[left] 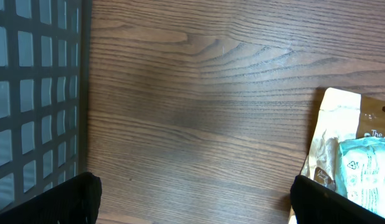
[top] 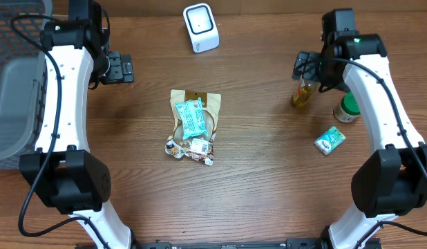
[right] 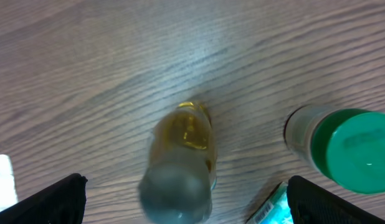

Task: Scan the item barcode
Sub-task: 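Lower the right gripper around the oil bottle neck and close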

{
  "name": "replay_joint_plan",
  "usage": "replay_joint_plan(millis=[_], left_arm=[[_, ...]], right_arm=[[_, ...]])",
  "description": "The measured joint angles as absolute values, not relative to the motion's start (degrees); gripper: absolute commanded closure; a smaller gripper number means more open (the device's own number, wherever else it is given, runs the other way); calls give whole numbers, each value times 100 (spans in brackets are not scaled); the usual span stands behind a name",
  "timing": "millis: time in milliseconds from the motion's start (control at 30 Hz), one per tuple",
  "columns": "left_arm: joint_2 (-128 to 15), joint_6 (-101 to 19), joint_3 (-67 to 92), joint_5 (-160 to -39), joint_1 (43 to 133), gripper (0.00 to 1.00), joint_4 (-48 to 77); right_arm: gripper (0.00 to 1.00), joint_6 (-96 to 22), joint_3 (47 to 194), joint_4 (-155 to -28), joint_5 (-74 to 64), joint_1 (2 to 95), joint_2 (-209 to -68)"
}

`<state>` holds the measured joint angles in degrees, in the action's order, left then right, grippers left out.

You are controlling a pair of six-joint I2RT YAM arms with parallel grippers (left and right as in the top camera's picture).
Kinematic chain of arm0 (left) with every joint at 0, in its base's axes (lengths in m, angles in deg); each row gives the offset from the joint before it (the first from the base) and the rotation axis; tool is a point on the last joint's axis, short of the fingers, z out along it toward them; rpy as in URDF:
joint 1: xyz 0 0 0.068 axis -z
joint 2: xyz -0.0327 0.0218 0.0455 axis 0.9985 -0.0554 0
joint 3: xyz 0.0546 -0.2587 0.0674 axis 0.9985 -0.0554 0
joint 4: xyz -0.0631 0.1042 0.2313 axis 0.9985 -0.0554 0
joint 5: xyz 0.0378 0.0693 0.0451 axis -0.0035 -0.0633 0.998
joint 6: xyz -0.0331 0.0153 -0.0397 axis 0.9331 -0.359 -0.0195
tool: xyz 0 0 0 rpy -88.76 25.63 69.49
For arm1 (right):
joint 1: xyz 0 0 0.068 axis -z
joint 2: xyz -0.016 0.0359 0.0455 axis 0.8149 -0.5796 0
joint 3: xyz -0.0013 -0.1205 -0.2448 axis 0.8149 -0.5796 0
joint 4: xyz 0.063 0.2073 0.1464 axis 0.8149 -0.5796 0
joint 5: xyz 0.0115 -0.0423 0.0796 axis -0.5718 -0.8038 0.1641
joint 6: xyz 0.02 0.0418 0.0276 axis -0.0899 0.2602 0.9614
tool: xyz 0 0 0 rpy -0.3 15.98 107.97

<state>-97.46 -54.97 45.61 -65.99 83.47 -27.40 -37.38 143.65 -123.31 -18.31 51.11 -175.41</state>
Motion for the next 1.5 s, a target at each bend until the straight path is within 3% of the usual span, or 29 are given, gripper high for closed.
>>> replay_joint_plan(millis=[467,600,833,1000,1333,1433,1500], left_arm=[[-9746,-5497,4564,-6599,8347,0,-2740],[-9746,-5497,4561,-6599,8347,0,-2740],[-9746,-5497,4561,-6599,8347,0,-2740],[-9746,-5497,4564,-6599,8347,1,-2740],[-9746,-5497,4564,-6599,8347,0,-2740],[-9746,-5497,4564,-6599,8347,0,-2740],[-9746,-5497,4564,-6599,8347,0,-2740]], right_arm=[[0,-3740,13605,-11479,-1831,5111,-17543],[10,-3744,13605,-11453,-1834,5111,-17543],[13,-3744,13605,-11457,-1831,5109,-17543],[26,-3733,13602,-11457,-1834,5111,-17543],[40,-3740,13594,-11459,-1834,5111,-17543],[41,-3742,13594,-11479,-1834,5111,-17543],[32,-3740,13594,-11483,-1834,5111,-17543]])
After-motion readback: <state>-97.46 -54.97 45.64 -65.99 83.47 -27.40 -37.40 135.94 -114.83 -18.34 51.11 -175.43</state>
